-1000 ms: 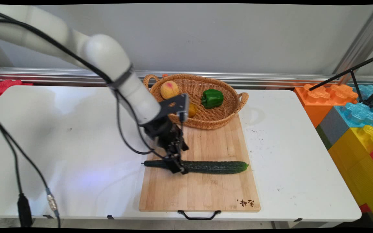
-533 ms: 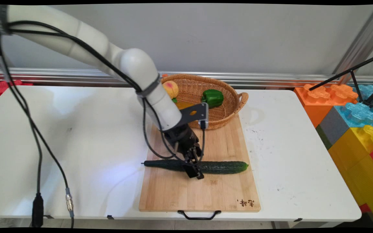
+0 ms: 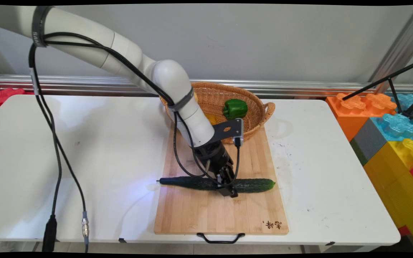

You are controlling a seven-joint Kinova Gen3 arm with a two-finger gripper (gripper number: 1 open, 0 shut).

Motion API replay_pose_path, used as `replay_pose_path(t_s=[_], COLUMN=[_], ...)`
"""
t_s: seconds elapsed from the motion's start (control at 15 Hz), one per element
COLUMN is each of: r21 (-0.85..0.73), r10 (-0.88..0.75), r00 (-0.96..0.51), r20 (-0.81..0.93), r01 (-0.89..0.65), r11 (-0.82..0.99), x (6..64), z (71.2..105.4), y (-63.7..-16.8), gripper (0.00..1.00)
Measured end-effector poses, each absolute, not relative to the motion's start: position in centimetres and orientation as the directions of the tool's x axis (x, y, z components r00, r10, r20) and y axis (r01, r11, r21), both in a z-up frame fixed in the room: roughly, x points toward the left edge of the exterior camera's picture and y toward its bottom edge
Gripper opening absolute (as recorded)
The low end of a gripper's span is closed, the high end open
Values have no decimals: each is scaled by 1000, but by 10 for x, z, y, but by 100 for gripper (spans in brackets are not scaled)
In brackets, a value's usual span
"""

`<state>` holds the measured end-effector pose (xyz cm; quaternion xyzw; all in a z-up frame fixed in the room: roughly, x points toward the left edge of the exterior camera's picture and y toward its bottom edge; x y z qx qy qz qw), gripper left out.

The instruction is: Pick up the cucumber from the cutting board, then place the picked object in the vegetable basket

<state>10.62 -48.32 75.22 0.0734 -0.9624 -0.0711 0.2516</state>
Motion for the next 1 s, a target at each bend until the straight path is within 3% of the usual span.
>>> replay_pose_path(t_s=[0.47, 1.0], r21=[171, 70], r10=[-182, -179], r00=[-854, -859], r20=[487, 480], r01=[-111, -166], r11=[979, 984], x=[102, 101], z=[771, 840], y=[-483, -488], gripper=[0, 0])
